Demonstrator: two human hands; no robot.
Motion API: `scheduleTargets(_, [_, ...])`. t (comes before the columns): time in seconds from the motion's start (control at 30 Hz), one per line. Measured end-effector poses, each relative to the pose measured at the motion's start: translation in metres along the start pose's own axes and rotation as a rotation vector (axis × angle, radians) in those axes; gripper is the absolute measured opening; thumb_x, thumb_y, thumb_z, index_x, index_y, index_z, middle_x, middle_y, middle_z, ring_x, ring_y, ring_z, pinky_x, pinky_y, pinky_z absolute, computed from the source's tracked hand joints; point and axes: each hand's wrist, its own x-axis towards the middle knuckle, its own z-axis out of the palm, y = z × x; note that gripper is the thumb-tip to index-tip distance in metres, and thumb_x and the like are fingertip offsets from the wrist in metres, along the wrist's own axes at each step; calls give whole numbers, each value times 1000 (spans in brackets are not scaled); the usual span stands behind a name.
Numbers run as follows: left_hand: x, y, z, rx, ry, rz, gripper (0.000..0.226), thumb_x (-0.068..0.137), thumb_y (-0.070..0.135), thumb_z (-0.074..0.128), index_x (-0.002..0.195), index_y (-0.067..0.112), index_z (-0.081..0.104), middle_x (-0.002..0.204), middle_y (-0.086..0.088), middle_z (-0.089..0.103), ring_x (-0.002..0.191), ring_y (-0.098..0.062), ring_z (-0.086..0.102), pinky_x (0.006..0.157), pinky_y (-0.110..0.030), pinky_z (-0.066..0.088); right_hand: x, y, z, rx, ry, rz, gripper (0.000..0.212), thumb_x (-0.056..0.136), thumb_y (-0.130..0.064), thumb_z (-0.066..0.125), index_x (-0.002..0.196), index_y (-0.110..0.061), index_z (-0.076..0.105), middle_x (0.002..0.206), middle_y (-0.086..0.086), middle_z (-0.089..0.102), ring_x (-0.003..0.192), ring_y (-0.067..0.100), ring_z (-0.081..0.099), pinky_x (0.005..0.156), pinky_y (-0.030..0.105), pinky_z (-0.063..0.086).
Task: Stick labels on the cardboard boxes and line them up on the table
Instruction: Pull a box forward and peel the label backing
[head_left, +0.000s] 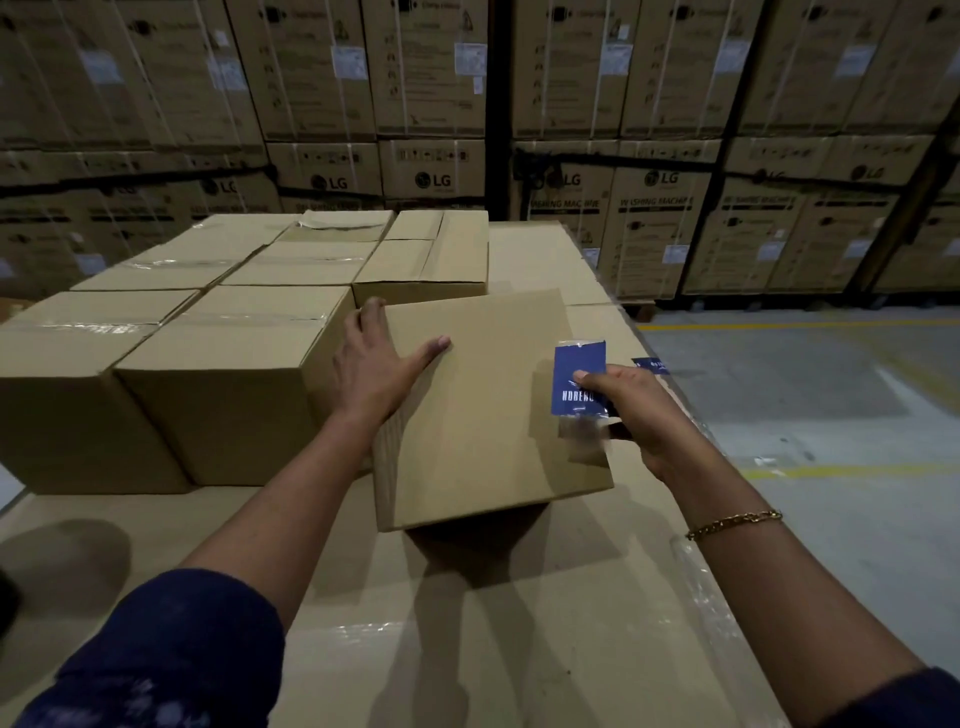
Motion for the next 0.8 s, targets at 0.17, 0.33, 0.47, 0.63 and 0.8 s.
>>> scheduleTargets(0.17, [-8, 2, -3, 7, -11, 18, 107, 80, 83, 52, 160, 22, 15, 163, -13, 19, 145, -38, 30, 115, -52, 28, -7, 2, 0, 92, -60, -40, 17, 100, -22, 58, 107, -12, 70, 91, 7, 74, 81, 20, 67, 73, 37, 50])
scheduleTargets(0.33, [-22, -4, -5, -71, -88, -4, 99, 87, 76, 49, 160, 40, -7, 169, -8, 7, 150, -40, 22, 115, -58, 27, -16, 1, 1, 38, -161, -90, 21, 98, -13, 62, 117, -20, 67, 102, 6, 77, 81, 17, 68, 68, 30, 51])
scheduleTargets(0.47, [-37, -11, -4, -132, -67, -12, 95, 87, 76, 50, 156, 50, -9, 168, -6, 12, 148, -39, 26, 110, -61, 33, -23, -2, 3, 53, -144, -101, 18, 98, -15, 63, 115, -18, 68, 97, 2, 77, 83, 15, 68, 66, 27, 50])
scheduleTargets(0.63, [-55, -14, -3, -80, -11, 48, 94, 87, 78, 45, 157, 48, -11, 168, -5, 14, 144, -38, 35, 102, -59, 43, -36, -9, 5, -25, -148, -186, 14, 97, -17, 65, 106, -22, 75, 83, -10, 75, 77, 11, 60, 71, 31, 44])
scheduleTargets(0.8, [-81, -17, -1, -81, 114, 157, 93, 90, 72, 47, 162, 34, 1, 167, -8, 20, 138, -37, 45, 92, -51, 50, -54, -23, 4, 18, -242, -250, 16, 99, -15, 63, 110, -15, 75, 72, 5, 70, 52, 15, 53, 52, 27, 42])
